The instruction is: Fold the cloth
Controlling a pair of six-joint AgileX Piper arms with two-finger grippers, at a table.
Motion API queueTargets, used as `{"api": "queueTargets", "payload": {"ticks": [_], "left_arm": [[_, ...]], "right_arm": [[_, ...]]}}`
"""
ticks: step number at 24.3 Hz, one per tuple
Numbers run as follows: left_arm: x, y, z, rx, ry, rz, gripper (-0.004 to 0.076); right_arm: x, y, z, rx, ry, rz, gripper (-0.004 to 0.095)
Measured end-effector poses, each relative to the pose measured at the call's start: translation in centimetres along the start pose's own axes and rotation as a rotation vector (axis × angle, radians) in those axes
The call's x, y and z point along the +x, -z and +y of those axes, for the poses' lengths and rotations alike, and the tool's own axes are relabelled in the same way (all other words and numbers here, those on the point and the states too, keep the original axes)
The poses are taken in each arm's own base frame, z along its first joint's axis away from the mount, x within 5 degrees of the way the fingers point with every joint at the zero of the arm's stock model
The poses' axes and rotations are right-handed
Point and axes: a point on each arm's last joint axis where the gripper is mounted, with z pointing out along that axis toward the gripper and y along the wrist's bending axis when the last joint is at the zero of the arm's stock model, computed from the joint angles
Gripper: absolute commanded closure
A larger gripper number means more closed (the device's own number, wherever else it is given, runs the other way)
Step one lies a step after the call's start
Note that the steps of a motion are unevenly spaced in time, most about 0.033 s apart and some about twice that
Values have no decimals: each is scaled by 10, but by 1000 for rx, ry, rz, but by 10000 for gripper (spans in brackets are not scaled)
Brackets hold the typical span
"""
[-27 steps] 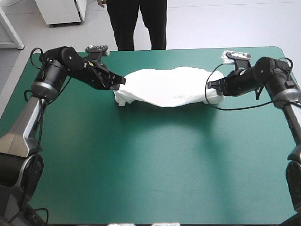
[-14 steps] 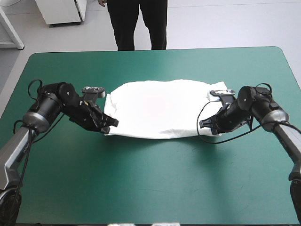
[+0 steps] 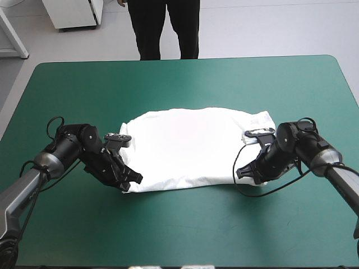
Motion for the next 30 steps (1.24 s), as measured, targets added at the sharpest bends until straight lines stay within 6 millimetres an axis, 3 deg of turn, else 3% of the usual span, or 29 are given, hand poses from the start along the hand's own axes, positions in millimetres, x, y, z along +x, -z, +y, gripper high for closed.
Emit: {"api": "queueTargets", "payload": {"ticks": [3, 5, 8, 13, 17, 19, 20, 21, 22, 23, 24, 25, 27, 30], "left_arm": [[0, 0, 0, -4, -5, -7, 732], [0, 0, 1, -10, -8, -6, 715], [2, 0, 2, -22, -14, 16, 618], [5, 0, 2, -24, -20, 49, 375], [8, 8, 0, -28, -27, 19, 310], [12, 35, -8, -33, -46, -80, 310], [14, 66, -16, -47, -81, -196, 310], [14, 83, -20, -53, -98, -256, 310], [19, 120, -30, -69, -135, -387, 310], [22, 134, -34, -73, -148, -439, 310], [28, 167, -44, -80, -176, -551, 310], [32, 187, -50, -83, -194, -617, 310], [36, 217, -59, -82, -221, -726, 310], [36, 232, -67, -43, -237, -792, 310]], "right_arm": [[3, -3, -1, 3, -2, 13, 903], [3, -3, -1, 4, -1, 10, 841], [3, -3, -1, 6, 0, 11, 672], [6, -1, 0, 2, 1, 56, 367], [6, 12, 1, 8, 12, 55, 318], [2, 38, 1, 56, 16, -17, 317], [-2, 60, -1, 117, 15, -78, 317], [-4, 72, -2, 154, 12, -117, 317], [-8, 96, -5, 223, -4, -195, 318], [-9, 107, -7, 262, -19, -229, 317], [-13, 122, -11, 319, -43, -287, 317], [-16, 131, -12, 348, -63, -340, 317], [-23, 136, -15, 357, -108, -420, 317], [-44, 118, -31, 357, -168, -438, 318]]}}
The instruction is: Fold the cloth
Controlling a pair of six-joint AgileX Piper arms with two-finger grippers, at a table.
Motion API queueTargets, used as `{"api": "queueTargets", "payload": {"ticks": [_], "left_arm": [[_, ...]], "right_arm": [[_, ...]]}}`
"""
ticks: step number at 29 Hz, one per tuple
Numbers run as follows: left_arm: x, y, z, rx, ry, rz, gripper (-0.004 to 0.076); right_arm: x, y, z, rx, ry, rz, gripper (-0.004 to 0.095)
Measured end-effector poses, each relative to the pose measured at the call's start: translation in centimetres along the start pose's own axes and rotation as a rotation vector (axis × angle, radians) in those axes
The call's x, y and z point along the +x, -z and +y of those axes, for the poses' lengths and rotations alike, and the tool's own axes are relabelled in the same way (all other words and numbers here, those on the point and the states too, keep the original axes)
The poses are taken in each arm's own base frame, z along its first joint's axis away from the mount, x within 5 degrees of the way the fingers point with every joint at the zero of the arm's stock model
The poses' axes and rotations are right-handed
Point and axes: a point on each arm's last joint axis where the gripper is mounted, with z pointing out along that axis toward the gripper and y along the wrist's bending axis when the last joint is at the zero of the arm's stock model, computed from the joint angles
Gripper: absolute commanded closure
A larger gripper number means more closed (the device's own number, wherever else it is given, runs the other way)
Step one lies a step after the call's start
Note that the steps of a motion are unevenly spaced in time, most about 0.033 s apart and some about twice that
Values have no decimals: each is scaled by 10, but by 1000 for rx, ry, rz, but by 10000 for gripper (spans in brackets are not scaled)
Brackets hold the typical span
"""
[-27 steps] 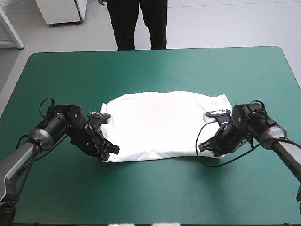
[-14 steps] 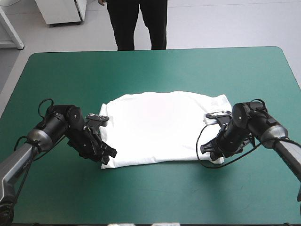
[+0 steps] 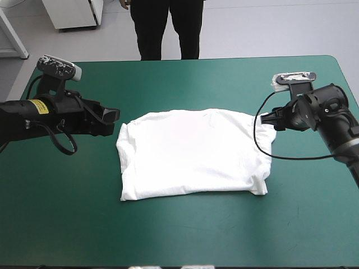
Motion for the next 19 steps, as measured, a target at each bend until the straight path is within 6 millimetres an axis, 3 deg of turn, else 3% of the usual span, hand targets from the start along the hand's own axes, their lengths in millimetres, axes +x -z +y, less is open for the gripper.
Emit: {"api": "queueTargets", "payload": {"ticks": [2, 11, 19], "left_arm": [[-1, -2, -1, 18, 5, 3, 310], [-1, -7, 0, 28, 11, 28, 311], [-1, -10, 1, 29, 14, 35, 311]], "right_arm": [[-5, -29, -5, -4, -45, 46, 317], [-4, -115, -3, -63, -64, 201, 318], [-1, -169, 5, -67, -49, 260, 318]]}}
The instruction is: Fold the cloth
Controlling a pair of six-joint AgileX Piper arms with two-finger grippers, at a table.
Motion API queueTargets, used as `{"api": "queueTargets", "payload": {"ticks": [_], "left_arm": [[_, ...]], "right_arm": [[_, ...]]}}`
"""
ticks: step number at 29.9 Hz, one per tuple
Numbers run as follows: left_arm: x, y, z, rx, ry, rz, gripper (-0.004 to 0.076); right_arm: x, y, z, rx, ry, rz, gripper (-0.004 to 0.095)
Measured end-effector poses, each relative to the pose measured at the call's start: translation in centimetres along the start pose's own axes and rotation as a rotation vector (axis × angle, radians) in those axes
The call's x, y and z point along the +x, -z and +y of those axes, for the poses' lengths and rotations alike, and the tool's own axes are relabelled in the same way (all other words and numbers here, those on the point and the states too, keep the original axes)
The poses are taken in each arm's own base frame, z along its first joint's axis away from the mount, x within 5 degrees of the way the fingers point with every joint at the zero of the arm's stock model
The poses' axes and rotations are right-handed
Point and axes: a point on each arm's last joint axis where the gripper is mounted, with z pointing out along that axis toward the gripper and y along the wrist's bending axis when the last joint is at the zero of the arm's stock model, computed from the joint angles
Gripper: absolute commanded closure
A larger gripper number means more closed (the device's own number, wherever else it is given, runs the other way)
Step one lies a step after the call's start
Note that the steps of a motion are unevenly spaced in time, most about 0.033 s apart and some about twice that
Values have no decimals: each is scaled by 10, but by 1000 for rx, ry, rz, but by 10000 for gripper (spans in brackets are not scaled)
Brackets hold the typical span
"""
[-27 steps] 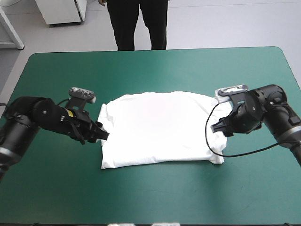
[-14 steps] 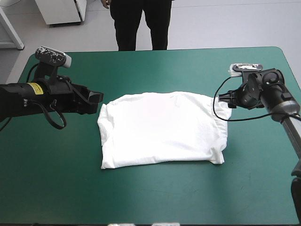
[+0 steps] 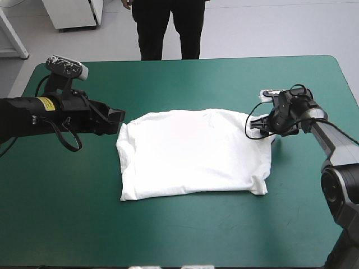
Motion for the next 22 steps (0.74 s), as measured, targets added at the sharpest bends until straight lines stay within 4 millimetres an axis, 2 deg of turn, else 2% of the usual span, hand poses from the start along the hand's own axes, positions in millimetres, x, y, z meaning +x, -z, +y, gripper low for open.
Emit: {"api": "queueTargets", "payload": {"ticks": [4, 6, 8, 13, 22], "left_arm": [[0, 0, 0, 4, 1, 0, 311], [0, 0, 0, 5, 2, 0, 311], [0, 0, 0, 5, 2, 0, 311], [0, 0, 0, 5, 2, 1, 311], [0, 0, 0, 5, 2, 1, 311]], "right_arm": [[-10, -19, 1, 2, -1, 24, 332], [-13, -22, 1, 0, -4, 34, 398], [-16, -25, 2, -1, -7, 56, 512], [-17, -28, 6, -40, -31, 79, 924], [-20, -22, 8, -58, -30, 103, 925]]}}
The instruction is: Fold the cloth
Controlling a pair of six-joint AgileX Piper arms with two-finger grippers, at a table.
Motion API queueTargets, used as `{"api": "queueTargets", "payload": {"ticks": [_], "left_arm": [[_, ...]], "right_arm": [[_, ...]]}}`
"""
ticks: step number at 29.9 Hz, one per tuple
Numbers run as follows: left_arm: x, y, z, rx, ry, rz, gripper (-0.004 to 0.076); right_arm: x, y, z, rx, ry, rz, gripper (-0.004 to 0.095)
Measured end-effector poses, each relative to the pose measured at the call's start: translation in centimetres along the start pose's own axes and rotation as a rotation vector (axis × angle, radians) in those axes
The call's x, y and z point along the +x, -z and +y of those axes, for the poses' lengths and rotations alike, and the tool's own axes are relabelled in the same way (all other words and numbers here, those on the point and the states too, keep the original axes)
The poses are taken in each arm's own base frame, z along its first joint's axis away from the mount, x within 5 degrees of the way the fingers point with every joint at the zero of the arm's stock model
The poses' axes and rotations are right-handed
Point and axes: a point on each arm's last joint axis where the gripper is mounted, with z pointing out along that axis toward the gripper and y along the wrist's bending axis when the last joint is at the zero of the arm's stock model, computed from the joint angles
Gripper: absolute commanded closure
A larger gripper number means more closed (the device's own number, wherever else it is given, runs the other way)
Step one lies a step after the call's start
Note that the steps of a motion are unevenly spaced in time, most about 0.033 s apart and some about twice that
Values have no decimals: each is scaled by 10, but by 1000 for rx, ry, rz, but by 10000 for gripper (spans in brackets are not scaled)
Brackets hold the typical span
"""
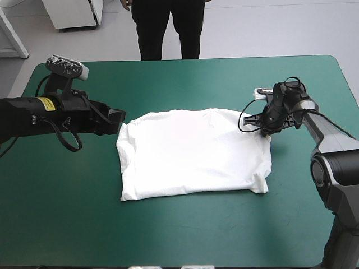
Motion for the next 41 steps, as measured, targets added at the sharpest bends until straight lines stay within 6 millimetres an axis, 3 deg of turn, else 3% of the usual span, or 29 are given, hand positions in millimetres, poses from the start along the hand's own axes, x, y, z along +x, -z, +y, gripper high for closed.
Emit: {"api": "queueTargets", "payload": {"ticks": [3, 6, 11, 16, 21, 26, 33, 37, 41], "left_arm": [[0, 0, 0, 0, 0, 0, 312], [0, 0, 0, 0, 0, 0, 312], [0, 0, 0, 0, 0, 0, 312], [0, 0, 0, -1, 0, 0, 312], [0, 0, 0, -1, 0, 0, 312], [0, 0, 0, -1, -2, 0, 312], [0, 0, 0, -1, -5, 0, 312], [0, 0, 0, -2, -6, 0, 312], [0, 0, 1, -7, -11, 1, 312]], "right_arm": [[-1, 9, 0, 10, 16, 14, 925], [-5, 33, 5, -11, 37, -30, 925], [1, 69, 38, -109, 124, -72, 925], [14, 64, 85, -163, 247, -46, 925], [19, 39, 115, -171, 320, -18, 925], [18, 5, 118, -150, 349, 41, 866], [20, 6, 119, -161, 389, 65, 552], [23, 21, 116, -152, 406, 65, 433], [25, 63, 103, -71, 433, -9, 428]]}}
